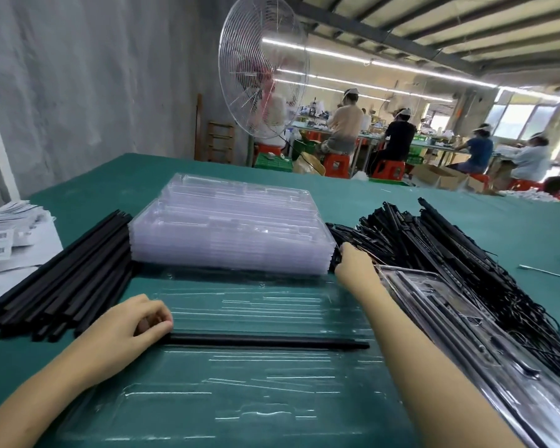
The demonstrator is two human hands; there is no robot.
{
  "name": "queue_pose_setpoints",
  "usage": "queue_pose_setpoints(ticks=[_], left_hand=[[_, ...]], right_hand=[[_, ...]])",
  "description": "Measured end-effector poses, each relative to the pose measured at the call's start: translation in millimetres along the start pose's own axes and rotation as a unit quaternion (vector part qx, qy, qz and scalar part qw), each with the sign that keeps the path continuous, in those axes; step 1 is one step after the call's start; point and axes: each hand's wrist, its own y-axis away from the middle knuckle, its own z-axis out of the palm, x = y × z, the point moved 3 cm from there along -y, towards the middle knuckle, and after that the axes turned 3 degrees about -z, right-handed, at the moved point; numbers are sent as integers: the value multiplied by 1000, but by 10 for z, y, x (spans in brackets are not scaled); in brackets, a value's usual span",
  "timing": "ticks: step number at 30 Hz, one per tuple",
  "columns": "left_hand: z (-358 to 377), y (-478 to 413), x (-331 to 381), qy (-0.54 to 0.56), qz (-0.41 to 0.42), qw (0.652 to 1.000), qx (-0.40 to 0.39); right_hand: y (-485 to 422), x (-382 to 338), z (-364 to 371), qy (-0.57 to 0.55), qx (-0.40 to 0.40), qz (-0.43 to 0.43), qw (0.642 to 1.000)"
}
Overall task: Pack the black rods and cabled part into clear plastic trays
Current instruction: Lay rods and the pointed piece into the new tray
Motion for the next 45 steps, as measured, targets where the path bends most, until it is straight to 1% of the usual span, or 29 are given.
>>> queue_pose_setpoints(ticks=[2,4,7,8,10,12,14,17,19,22,24,25,26,27,29,30,31,32,34,36,38,41,43,45], left_hand=[[5,-66,35,-2,13,1000,10],[-3,-130,66,4,18,1000,22],[10,-164,86,-4,20,999,35],[13,-164,79,-6,19,999,38],[6,-161,54,-5,15,999,42],[-9,-165,37,-2,11,999,46],[-17,-170,45,0,9,999,49],[-10,-161,53,1,3,999,45],[-18,-150,43,5,-2,999,42],[-16,-136,47,5,-3,999,37],[-2,-135,62,3,-4,999,33],[4,-135,70,2,-5,999,32],[8,-136,77,2,-5,1000,31],[10,-136,82,1,-5,1000,30],[7,-133,87,-1,-5,1000,28],[4,-129,90,-3,-6,1000,27],[0,-124,94,-4,-6,1000,26],[-3,-120,100,-5,-6,1000,25],[-10,-107,106,-3,-9,1000,22],[-17,-92,102,0,-19,1000,20],[-23,-82,95,3,-26,999,21],[-30,-70,94,3,-29,999,23],[-32,-67,100,3,-29,999,24],[-36,-69,107,-1,-28,999,24]], right_hand=[[-135,6,54,79,-4,-22,997],[-278,20,67,129,-7,-23,991],[-406,12,88,125,-41,-3,991],[-426,14,94,122,-35,-4,992],[-463,23,92,137,6,-20,990],[-482,20,57,172,67,-46,982],[-478,0,-12,180,129,-63,973],[-403,-52,-161,153,195,-55,967],[-287,-91,-298,119,233,-31,965],[9,-102,-537,30,300,21,953],[258,-83,-690,-49,352,32,934],[385,-73,-749,-97,361,29,927],[485,-53,-778,-155,350,22,923],[571,-41,-785,-217,321,16,922],[710,-22,-739,-337,209,9,918],[790,-36,-692,-399,139,5,907],[879,-63,-640,-442,70,-4,894],[964,-89,-590,-447,18,-26,894],[1113,-130,-477,-399,-55,-87,911],[1240,-196,-352,-352,-119,-141,918],[1342,-274,-238,-259,-160,-201,931],[1447,-352,-102,-159,-201,-257,932],[1487,-362,-42,-129,-213,-273,929],[1505,-349,-21,-120,-208,-269,933]])
